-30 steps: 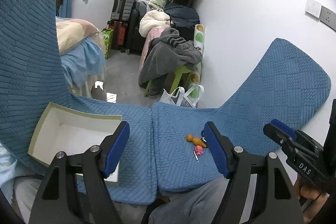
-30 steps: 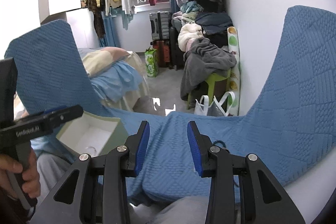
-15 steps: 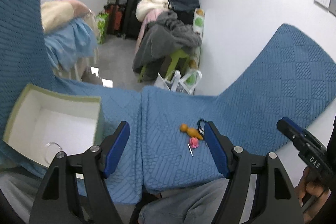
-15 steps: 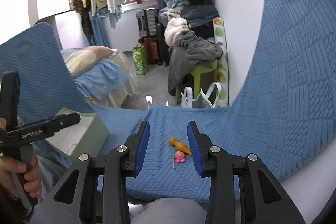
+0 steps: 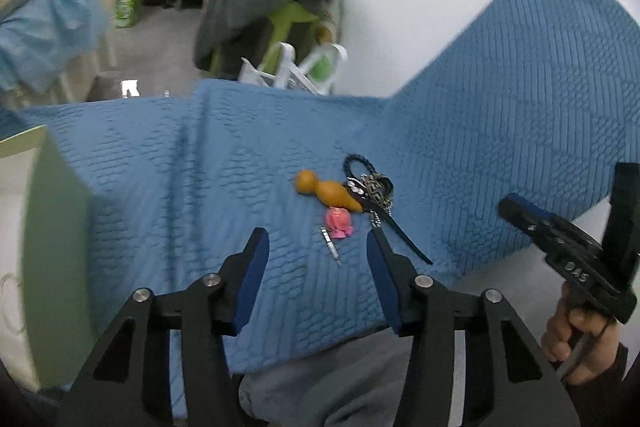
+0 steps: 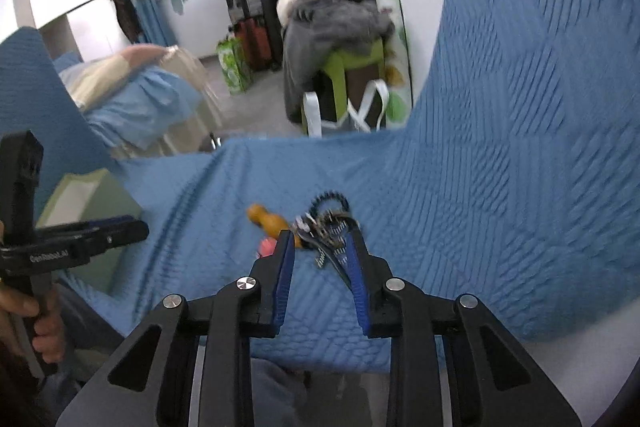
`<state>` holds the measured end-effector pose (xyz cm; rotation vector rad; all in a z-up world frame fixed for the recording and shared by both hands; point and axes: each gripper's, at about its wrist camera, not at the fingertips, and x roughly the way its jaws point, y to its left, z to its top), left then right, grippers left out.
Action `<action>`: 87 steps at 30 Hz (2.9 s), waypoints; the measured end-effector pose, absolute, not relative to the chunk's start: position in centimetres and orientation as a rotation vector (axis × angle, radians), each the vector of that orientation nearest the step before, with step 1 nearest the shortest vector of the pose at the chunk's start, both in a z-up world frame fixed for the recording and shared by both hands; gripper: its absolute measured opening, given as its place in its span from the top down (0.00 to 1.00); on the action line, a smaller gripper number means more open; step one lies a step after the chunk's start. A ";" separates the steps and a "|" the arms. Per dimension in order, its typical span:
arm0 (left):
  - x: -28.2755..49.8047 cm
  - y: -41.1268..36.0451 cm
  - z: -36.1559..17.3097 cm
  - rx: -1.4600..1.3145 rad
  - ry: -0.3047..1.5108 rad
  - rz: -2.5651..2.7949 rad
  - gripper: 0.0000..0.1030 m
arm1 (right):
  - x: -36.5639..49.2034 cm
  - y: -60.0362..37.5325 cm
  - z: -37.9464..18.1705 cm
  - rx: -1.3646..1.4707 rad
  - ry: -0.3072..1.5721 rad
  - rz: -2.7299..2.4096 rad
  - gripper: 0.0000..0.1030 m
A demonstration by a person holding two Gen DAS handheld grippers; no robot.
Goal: Organize jewelry
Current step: 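Grasp the pink charm with the left tool while the right tool grips the black hair clip, then carry the pink charm and black hair clip into the box and release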
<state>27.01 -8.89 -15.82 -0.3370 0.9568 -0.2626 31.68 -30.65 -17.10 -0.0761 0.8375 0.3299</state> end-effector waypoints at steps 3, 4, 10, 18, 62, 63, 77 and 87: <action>28.3 -10.7 -16.7 -0.300 0.929 -0.332 0.50 | 33.1 -31.1 -19.8 -0.068 0.892 0.350 0.79; 28.6 -11.1 -17.0 -0.291 0.930 -0.347 0.50 | 33.6 -31.1 -20.6 -0.067 0.909 0.354 0.79; 31.9 -12.6 -20.6 -0.275 1.013 -0.383 0.50 | 36.6 -30.5 -25.3 -0.077 0.997 0.428 0.79; 33.7 -13.1 -23.9 -0.286 1.092 -0.449 0.50 | 38.5 -28.3 -28.5 -0.223 1.040 0.509 0.81; 29.7 -8.5 -19.2 -0.283 1.025 -0.348 0.72 | 32.9 -23.7 -22.0 -0.134 0.920 0.388 0.94; 29.3 -8.1 -18.9 -0.293 1.030 -0.338 0.72 | 32.6 -23.4 -21.8 -0.134 0.914 0.386 0.94; 23.8 -2.7 -12.1 -0.343 0.925 -0.293 0.72 | 28.7 -18.0 -17.5 -0.143 0.858 0.385 0.94; 21.2 1.0 -7.6 -0.324 0.840 -0.272 0.72 | 26.9 -13.3 -13.2 -0.160 0.783 0.425 0.94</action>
